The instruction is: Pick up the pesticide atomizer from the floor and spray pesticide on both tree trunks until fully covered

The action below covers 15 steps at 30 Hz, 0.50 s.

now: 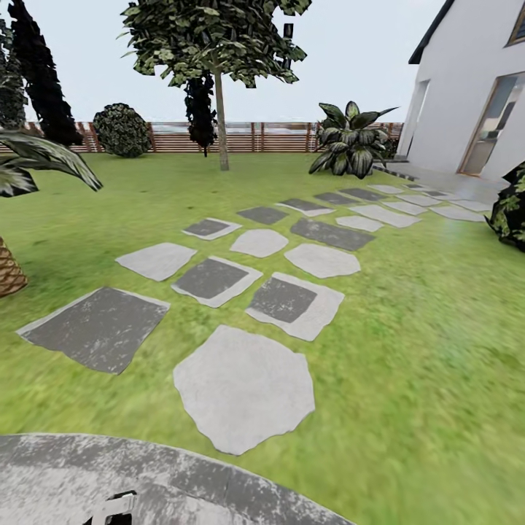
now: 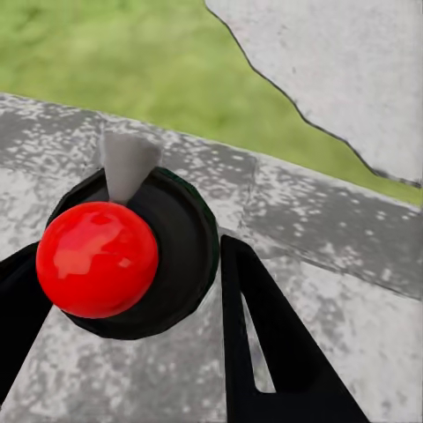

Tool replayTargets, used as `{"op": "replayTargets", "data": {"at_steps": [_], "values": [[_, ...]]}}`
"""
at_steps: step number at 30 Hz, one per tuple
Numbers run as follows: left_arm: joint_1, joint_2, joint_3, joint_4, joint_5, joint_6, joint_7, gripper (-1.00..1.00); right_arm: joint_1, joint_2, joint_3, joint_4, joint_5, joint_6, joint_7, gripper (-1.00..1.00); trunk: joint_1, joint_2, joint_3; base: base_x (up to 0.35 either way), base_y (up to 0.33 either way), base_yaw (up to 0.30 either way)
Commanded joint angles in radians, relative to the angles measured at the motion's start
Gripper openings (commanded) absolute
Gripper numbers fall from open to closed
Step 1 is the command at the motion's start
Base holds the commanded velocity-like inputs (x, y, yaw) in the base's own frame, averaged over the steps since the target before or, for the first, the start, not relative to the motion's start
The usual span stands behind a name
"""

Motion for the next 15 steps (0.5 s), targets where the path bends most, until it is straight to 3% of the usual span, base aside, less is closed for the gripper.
{"op": "replayTargets", "data": {"at_steps": [1, 15], "values": [[-0.001, 0.001, -0.006, 0.001, 0.01, -0.004, -0.003, -1.0, -0.001, 0.0, 0.002, 0.001, 0.0, -0.003, 0.0, 1.0, 0.0, 0.0, -0.001, 0.34, 0.0, 0.0], [0.0, -0.001, -0.007, 0.001, 0.01, -0.004, -0.003, -1.0, -0.001, 0.0, 0.002, 0.001, 0.0, -0.003, 0.0, 1.0, 0.0, 0.0, -0.001, 0.34, 0.0, 0.0]]}}
